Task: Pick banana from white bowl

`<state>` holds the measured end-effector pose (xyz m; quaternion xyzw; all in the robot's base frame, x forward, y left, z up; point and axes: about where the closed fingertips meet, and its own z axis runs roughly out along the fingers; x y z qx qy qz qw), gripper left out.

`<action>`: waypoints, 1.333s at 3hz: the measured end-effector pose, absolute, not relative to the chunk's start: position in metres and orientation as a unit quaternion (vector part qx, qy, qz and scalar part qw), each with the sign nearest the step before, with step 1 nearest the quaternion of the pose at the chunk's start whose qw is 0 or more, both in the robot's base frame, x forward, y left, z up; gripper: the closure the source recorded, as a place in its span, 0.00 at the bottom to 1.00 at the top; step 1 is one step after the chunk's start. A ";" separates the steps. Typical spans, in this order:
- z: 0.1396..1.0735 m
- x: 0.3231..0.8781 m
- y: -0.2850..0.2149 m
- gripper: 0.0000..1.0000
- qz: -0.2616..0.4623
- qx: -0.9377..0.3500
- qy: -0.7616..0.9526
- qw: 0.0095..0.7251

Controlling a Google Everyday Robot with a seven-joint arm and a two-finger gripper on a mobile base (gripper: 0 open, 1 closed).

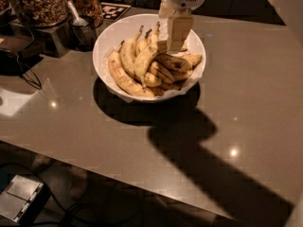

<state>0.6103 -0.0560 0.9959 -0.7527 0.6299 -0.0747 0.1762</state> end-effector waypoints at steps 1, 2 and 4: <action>0.987 0.617 -0.047 0.35 -0.071 -0.761 0.622 0.167; 0.977 0.622 -0.039 0.38 -0.066 -0.771 0.614 0.156; 0.952 0.635 -0.034 0.38 -0.055 -0.780 0.609 0.134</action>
Offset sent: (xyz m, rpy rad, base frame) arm 0.0087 0.0195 -0.0339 -0.0681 0.1031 0.0733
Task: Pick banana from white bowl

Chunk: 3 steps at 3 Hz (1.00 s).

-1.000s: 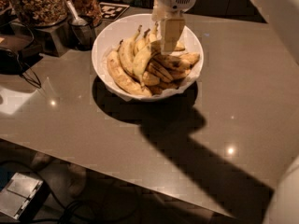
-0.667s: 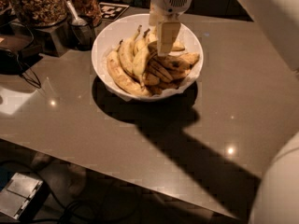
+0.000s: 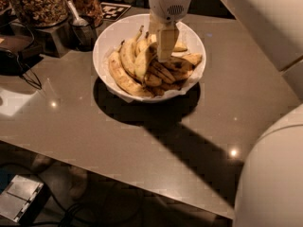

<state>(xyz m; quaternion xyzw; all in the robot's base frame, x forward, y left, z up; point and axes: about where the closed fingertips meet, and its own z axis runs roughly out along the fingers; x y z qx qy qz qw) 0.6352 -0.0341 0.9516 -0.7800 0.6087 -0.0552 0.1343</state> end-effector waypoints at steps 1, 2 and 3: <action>0.943 0.640 -0.034 0.39 -0.054 -0.784 0.605 0.127; 0.943 0.640 -0.034 0.39 -0.054 -0.784 0.605 0.127; 0.940 0.628 -0.036 0.57 -0.054 -0.782 0.605 0.136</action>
Offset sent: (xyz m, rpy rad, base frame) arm -0.0108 -0.0054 -0.0304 -0.0434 0.0850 0.0299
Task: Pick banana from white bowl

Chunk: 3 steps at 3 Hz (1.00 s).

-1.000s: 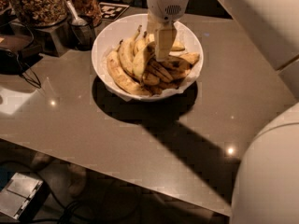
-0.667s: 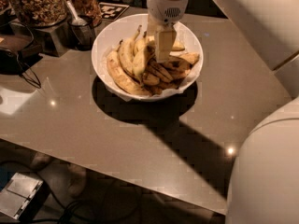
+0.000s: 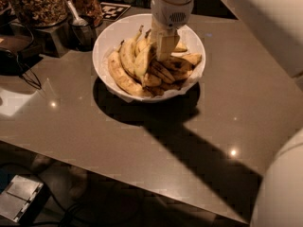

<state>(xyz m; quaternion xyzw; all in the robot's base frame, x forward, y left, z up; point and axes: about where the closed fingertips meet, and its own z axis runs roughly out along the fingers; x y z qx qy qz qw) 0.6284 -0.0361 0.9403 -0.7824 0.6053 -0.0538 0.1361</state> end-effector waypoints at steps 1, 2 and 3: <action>0.937 0.628 -0.035 0.80 -0.054 -0.783 0.604 0.136; 0.938 0.630 -0.034 1.00 -0.054 -0.783 0.603 0.142; 0.939 0.630 -0.033 1.00 -0.054 -0.783 0.603 0.144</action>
Offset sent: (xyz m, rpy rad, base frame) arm 0.0001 0.0011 -0.0036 -0.0002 -0.0013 0.0022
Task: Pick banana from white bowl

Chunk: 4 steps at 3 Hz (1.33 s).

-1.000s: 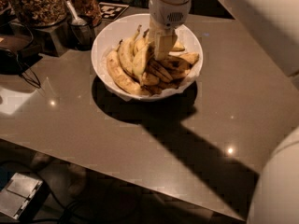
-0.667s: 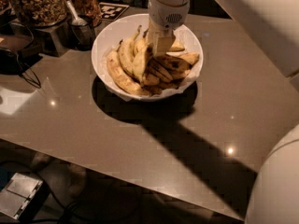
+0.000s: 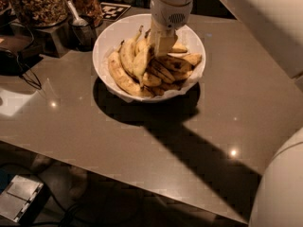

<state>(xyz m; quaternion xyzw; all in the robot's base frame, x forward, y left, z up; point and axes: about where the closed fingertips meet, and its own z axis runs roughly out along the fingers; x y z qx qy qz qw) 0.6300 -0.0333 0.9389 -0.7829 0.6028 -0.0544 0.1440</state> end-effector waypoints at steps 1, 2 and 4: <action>0.957 0.627 -0.036 1.00 -0.035 -0.781 0.599 0.173; 0.973 0.624 -0.038 1.00 -0.015 -0.779 0.594 0.200; 0.994 0.601 -0.047 1.00 0.007 -0.769 0.603 0.211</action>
Offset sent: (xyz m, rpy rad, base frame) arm -0.0155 -0.0135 0.0544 0.1979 0.0057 0.0397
